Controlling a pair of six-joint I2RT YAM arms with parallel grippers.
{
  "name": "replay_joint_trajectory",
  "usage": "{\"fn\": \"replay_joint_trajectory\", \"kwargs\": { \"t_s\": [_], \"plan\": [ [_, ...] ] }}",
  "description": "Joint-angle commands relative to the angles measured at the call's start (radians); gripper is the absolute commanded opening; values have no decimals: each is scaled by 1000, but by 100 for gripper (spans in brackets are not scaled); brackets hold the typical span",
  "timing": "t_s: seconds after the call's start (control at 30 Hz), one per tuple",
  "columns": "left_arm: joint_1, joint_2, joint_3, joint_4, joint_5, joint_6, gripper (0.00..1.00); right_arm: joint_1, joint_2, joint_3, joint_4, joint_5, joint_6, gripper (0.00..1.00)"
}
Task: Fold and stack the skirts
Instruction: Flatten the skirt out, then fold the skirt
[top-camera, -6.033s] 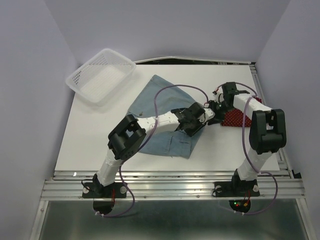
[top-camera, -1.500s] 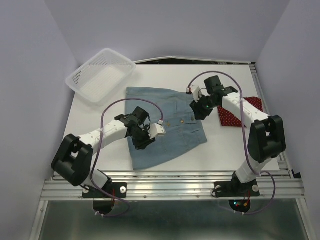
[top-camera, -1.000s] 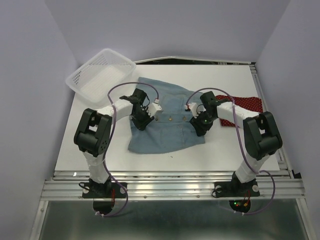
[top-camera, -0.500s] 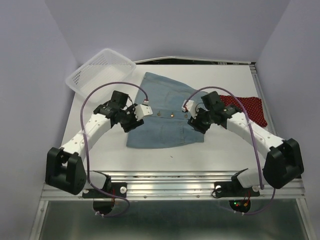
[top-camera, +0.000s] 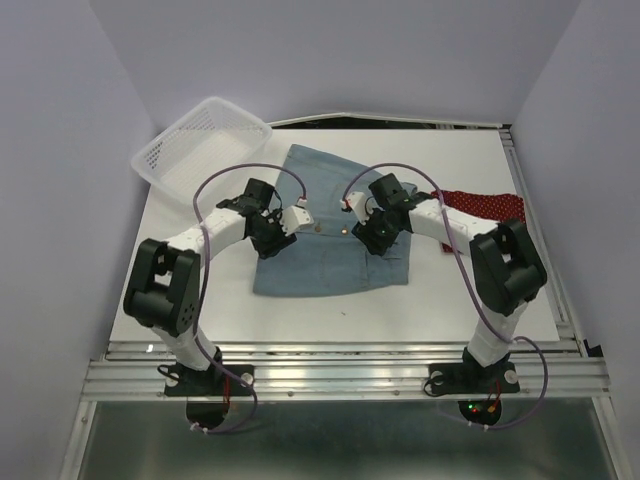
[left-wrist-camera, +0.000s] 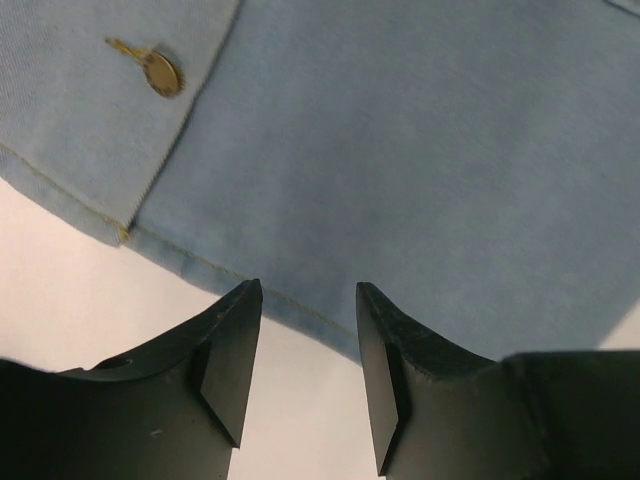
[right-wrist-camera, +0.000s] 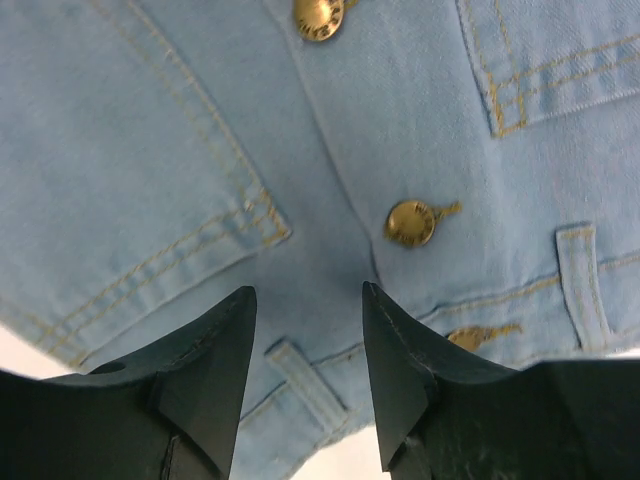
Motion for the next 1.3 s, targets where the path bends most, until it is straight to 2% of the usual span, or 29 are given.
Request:
{"fn": "replay_joint_trajectory", "kwargs": {
  "t_s": [0.0, 0.17, 0.27, 0.33, 0.47, 0.57, 0.67, 0.73, 0.77, 0.8, 0.83, 0.93, 1.03, 1.13, 1.27],
  "plan": [
    [-5, 104, 89, 44, -42, -28, 52, -1, 75, 67, 23, 20, 22, 52],
    [-27, 126, 11, -54, -13, 85, 48, -1, 59, -40, -6, 0, -70, 51],
    [-74, 79, -62, -143, 10, 145, 47, -1, 31, -101, -38, -38, -111, 51],
    [-121, 11, -169, -183, 17, 162, 46, 8, 9, -129, -57, -63, -140, 52],
    [-218, -125, -242, -254, 48, 127, 42, 46, -40, -144, -100, -130, -170, 52],
    [-238, -188, -233, -286, 108, 103, 42, 91, -67, -132, -153, -202, -161, 52],
    [-228, -234, -144, -332, 136, 86, 44, 100, -110, -108, -192, -299, -90, 52],
    [-179, -221, -35, -358, 151, 87, 46, 100, -123, -48, -190, -292, -47, 52],
    [-119, -205, 59, -366, 163, 92, 48, 65, -123, -20, -178, -281, -30, 52],
    [-119, -185, 113, -372, 175, 98, 49, 42, -118, 13, -172, -281, -16, 52],
    [-58, -137, 162, -380, 186, 106, 50, 16, -95, 96, -167, -284, 2, 54],
    [31, -14, 360, -358, 171, 92, 56, -62, -26, 295, -164, -256, 5, 55],
    [88, 115, 526, -279, 130, 52, 56, -107, 87, 456, -144, -149, 2, 54],
    [116, 241, 641, -138, 61, -9, 56, -137, 201, 547, -106, -65, 8, 53],
    [150, 423, 837, -136, 56, -13, 56, -180, 333, 672, -101, -14, -16, 54]
  ]
}}
